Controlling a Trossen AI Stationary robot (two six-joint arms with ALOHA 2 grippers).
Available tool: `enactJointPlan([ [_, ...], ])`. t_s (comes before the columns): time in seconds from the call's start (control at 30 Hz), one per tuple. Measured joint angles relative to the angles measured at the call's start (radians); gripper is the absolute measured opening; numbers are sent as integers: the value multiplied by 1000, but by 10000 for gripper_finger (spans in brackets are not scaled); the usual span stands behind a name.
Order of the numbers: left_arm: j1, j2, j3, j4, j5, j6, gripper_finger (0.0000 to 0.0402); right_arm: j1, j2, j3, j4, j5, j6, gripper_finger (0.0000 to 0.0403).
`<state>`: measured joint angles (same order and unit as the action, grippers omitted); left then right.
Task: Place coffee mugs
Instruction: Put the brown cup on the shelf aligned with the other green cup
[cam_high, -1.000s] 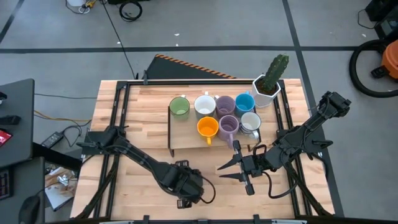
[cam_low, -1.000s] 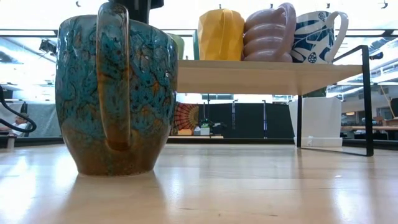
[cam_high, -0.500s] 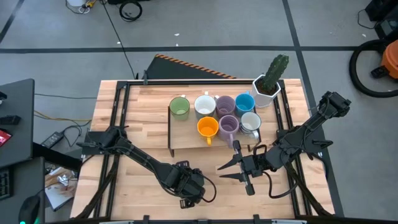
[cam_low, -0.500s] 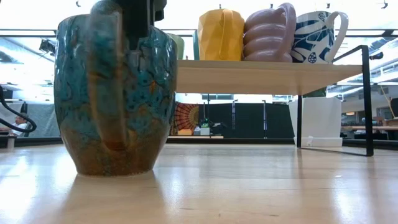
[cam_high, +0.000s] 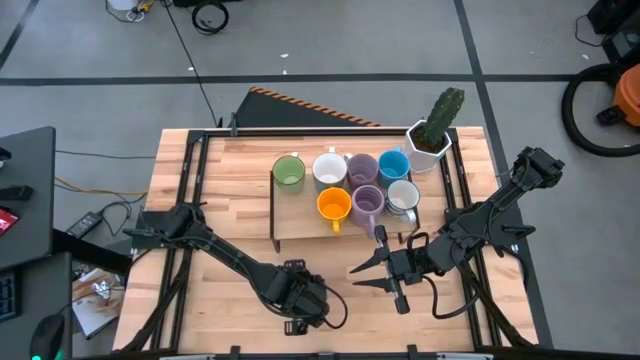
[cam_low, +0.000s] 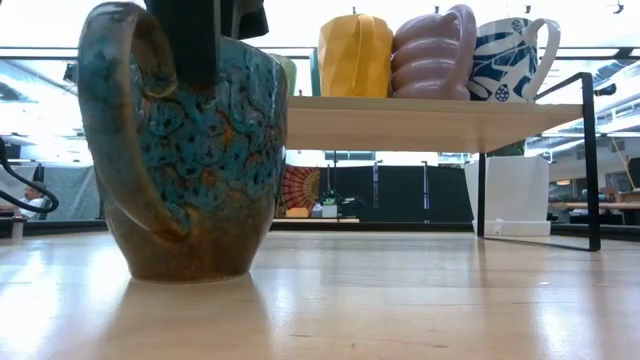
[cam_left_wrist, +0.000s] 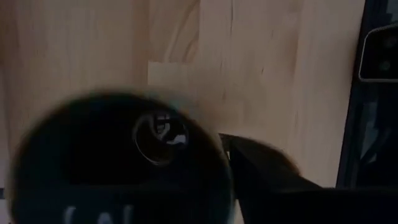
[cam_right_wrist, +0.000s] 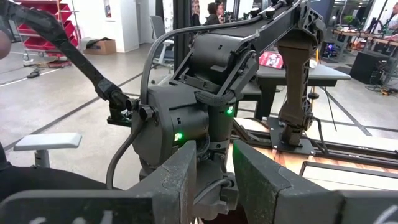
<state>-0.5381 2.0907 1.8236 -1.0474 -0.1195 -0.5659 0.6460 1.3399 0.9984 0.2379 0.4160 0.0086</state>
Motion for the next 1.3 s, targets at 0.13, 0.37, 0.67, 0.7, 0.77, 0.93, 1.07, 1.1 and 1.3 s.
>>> enactJointPlan([
  [0.13,7,-3,4,-7,4,33,41,0,0,0,0,0,0,112],
  [0.37,32,-3,87,-86,63,60,37,0,0,0,0,-7,0,112],
  [0.67,35,-5,296,-238,91,80,37,2,0,0,-9,-26,0,112],
  [0.7,33,-5,321,-253,91,76,37,2,0,0,-9,-26,0,112],
  [0.77,29,-5,364,-287,91,74,37,2,0,0,-7,-26,0,112],
  [0.93,33,-5,437,-414,58,74,37,8,0,0,21,-25,-1,112],
  [1.07,53,-5,469,-479,6,93,37,20,0,0,20,-20,-5,112],
  [1.1,59,-7,470,-486,2,105,37,22,0,0,20,-20,-8,112],
  [1.3,94,-15,469,-522,11,152,37,28,0,0,13,-18,-11,112],
])
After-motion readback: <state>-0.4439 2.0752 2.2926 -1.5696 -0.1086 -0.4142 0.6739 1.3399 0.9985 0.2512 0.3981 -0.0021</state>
